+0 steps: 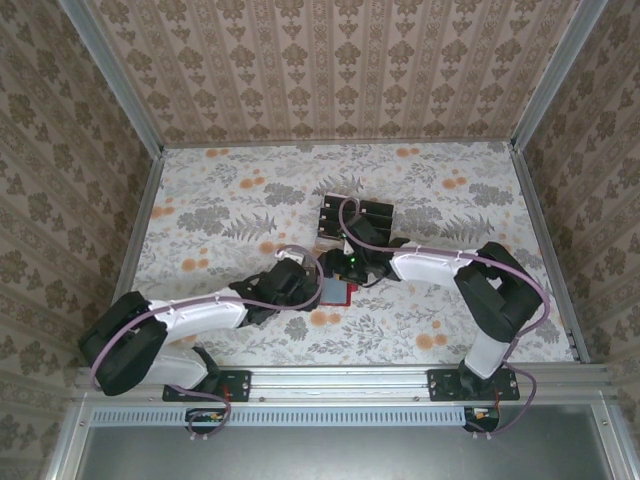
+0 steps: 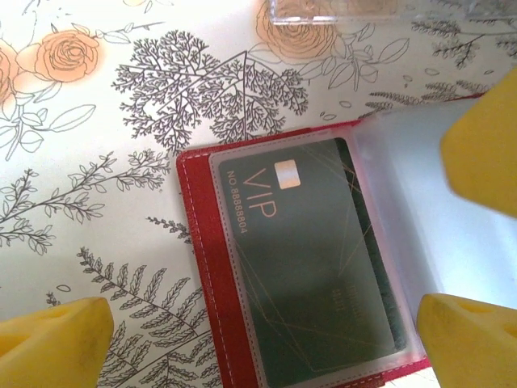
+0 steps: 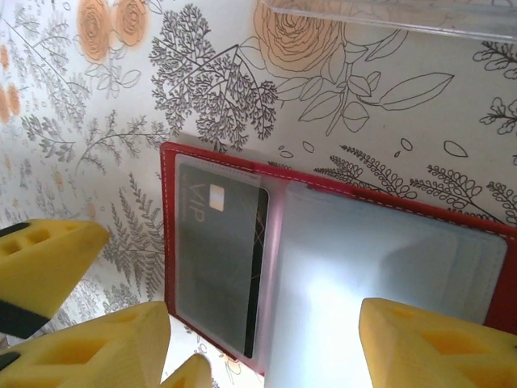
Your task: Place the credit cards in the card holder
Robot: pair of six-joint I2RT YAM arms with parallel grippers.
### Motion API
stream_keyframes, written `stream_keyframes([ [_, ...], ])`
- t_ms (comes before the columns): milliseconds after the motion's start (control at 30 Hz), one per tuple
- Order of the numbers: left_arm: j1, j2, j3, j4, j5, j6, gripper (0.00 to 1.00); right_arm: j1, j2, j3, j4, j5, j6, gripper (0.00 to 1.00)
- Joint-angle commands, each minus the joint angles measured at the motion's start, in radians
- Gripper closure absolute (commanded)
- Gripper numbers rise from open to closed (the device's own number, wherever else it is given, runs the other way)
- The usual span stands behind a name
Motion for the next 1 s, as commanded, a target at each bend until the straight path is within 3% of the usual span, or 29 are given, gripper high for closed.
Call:
stream_keyframes([
  [0,-0.008,-0.025,-0.017,-0.020,-0.017,-0.003,0.00,-0.001,0.049,0.027,-0.029,-0.001,-0.017,0.36],
  [500,-0.008,-0.025,-0.019,0.032,0.030,0.021,0.00,0.017,0.107,0.032,0.094,-0.097,0.077,0.36],
  [967,-0.009,0.074,0.005,0.057,0.023,0.030,0.00,0.018,0.099,0.021,0.112,-0.103,0.096,0.36],
])
